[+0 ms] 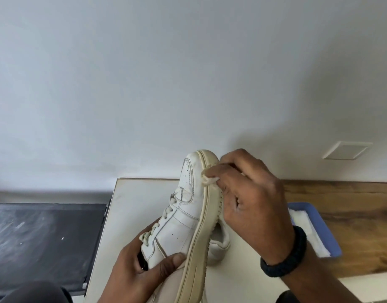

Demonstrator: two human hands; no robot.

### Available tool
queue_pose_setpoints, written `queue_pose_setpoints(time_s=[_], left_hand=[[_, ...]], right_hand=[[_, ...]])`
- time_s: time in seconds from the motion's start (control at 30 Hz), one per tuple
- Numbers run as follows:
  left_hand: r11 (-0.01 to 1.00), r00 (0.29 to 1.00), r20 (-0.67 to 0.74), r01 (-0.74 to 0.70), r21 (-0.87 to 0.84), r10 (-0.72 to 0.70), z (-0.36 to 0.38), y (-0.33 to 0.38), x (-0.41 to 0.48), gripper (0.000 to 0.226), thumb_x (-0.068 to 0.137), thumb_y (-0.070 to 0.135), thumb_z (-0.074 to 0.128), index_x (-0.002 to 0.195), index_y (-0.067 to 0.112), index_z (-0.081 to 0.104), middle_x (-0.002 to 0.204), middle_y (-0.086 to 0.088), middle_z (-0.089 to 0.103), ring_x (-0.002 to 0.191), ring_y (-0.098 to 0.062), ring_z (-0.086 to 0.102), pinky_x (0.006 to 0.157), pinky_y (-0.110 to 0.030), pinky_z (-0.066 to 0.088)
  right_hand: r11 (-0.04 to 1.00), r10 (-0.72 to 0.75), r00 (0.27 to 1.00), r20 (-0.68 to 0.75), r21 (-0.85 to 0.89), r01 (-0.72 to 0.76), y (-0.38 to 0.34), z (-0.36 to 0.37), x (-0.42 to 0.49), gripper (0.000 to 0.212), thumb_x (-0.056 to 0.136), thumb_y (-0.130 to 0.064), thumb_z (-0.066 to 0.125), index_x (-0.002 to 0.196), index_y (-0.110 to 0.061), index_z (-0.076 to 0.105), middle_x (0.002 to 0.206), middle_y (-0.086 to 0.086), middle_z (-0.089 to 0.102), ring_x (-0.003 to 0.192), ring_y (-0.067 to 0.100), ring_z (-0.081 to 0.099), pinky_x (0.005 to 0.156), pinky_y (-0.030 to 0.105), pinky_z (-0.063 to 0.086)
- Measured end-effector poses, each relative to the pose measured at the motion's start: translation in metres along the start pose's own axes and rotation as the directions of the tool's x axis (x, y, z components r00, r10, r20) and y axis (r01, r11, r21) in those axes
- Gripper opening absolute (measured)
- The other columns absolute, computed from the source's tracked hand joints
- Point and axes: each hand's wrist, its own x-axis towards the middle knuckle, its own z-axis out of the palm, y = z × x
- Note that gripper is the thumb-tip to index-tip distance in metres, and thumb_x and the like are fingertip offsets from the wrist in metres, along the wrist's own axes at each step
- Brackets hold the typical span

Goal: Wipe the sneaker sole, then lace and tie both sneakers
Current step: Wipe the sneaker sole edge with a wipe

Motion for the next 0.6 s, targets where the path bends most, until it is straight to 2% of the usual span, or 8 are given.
queue_pose_setpoints(time_s=[0.1, 0.2, 0.3, 0.4, 0.47, 0.6], left_hand=[[1.000, 0.999, -0.021, 0.024, 0.008, -0.024, -0.003, 0.004, 0.001, 0.054, 0.070, 0.029, 0.096, 0.120, 0.031, 0.074, 0.109, 0.007, 0.080, 0.101, -0.007, 0.076, 0.081, -0.013, 0.055], [0.998, 0.998, -0.016, 0.057, 0.003, -0.057, -0.002, 0.009, 0.001, 0.041, 0.073, 0.017, 0.090, 0.111, 0.025, 0.075, 0.099, 0.002, 0.081, 0.090, -0.010, 0.077, 0.073, -0.014, 0.055], [0.997, 0.997, -0.037, 0.069, -0.022, -0.070, -0.002, 0.006, 0.003, 0.037, 0.074, 0.020, 0.092, 0.107, 0.022, 0.075, 0.098, -0.003, 0.081, 0.090, -0.014, 0.078, 0.072, -0.016, 0.055], [0.993, 0.992, -0.069, 0.096, -0.073, -0.101, -0.006, 0.005, 0.005, 0.029, 0.073, 0.015, 0.085, 0.099, 0.021, 0.076, 0.094, -0.005, 0.081, 0.086, -0.018, 0.078, 0.068, -0.018, 0.056], [0.992, 0.993, -0.074, 0.090, -0.085, -0.096, -0.007, 0.005, 0.006, 0.028, 0.075, 0.018, 0.091, 0.097, 0.027, 0.076, 0.093, -0.005, 0.081, 0.085, -0.016, 0.078, 0.068, -0.018, 0.056], [0.989, 0.993, -0.060, 0.091, -0.112, -0.099, -0.005, 0.004, 0.006, 0.031, 0.071, 0.034, 0.087, 0.099, 0.031, 0.075, 0.098, -0.005, 0.080, 0.090, -0.019, 0.078, 0.072, -0.022, 0.058]], right_hand=[[0.999, -0.046, 0.998, 0.045, 0.018, 0.045, -0.006, 0.005, -0.003, 0.023, 0.082, 0.009, 0.069, 0.090, -0.011, 0.076, 0.091, 0.003, 0.065, 0.077, 0.019, 0.059, 0.066, 0.036, 0.054], [0.999, 0.023, 1.000, -0.018, 0.043, -0.022, 0.004, 0.009, 0.003, 0.021, 0.086, 0.005, 0.064, 0.091, -0.011, 0.076, 0.091, 0.004, 0.064, 0.074, 0.023, 0.061, 0.063, 0.037, 0.054], [0.997, 0.060, 0.997, -0.056, 0.049, -0.058, 0.002, 0.015, 0.007, 0.020, 0.085, 0.005, 0.065, 0.092, -0.010, 0.076, 0.091, 0.005, 0.064, 0.075, 0.023, 0.062, 0.064, 0.038, 0.055], [0.995, 0.012, 0.999, 0.033, 0.094, -0.015, -0.008, 0.024, -0.001, 0.021, 0.084, 0.009, 0.069, 0.091, -0.010, 0.077, 0.090, 0.004, 0.065, 0.077, 0.022, 0.063, 0.067, 0.037, 0.056], [0.993, 0.011, 0.998, 0.061, 0.118, -0.018, -0.008, 0.026, -0.004, 0.022, 0.085, 0.008, 0.070, 0.092, -0.011, 0.077, 0.091, 0.003, 0.065, 0.077, 0.023, 0.063, 0.066, 0.036, 0.056], [0.992, 0.109, 0.991, -0.081, 0.077, -0.103, -0.003, 0.030, -0.002, 0.022, 0.084, 0.006, 0.067, 0.092, -0.012, 0.077, 0.091, 0.003, 0.065, 0.076, 0.024, 0.063, 0.063, 0.038, 0.056]])
